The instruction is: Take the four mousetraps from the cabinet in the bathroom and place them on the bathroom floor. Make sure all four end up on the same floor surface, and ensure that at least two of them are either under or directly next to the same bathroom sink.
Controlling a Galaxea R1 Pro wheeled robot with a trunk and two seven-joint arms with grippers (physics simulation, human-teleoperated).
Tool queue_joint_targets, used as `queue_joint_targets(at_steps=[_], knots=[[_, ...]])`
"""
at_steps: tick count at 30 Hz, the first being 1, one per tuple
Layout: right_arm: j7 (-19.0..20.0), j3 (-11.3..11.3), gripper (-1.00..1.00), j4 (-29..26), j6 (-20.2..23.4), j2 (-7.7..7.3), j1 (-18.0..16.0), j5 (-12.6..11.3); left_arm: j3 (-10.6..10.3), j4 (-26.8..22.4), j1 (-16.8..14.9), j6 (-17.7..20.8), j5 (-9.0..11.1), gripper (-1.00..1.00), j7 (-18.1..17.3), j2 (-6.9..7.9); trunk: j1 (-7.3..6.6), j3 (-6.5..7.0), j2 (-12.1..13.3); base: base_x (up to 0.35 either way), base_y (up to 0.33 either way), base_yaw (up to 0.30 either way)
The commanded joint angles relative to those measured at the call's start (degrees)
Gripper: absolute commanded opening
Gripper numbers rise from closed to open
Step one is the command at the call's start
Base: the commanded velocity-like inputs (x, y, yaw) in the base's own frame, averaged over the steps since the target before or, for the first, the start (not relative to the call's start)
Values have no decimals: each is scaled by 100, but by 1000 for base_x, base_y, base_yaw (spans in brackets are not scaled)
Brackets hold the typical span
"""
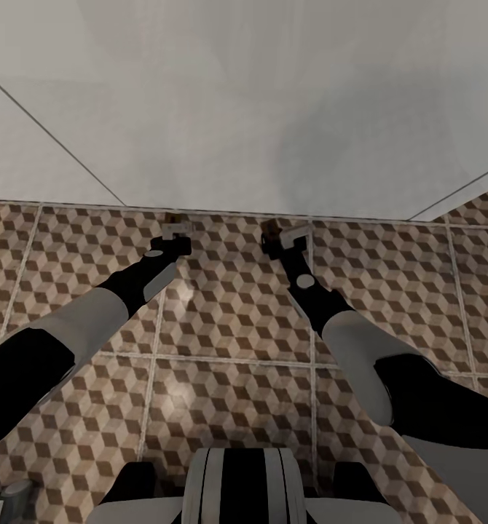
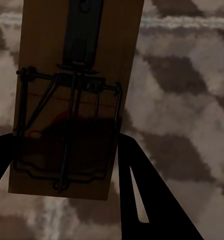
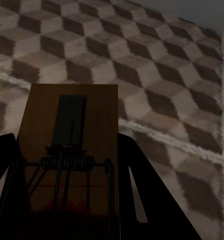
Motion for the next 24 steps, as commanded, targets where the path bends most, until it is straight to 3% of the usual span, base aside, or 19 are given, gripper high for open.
queue_joint_targets(at_steps=[1,7,24], knots=[[-45,19,-100,8,-9,0,0,93,-49,-21,-4,34,11,-100,68,9,2,-3,-3,0,0,0],[-54,15,-100,8,-14,0,21,237,-49,-21,-4,34,11,-100,68,9,17,-3,-11,0,0,0],[-58,13,-100,8,-5,0,25,263,-50,-21,-4,34,11,-100,68,9,61,-3,-33,0,0,0]])
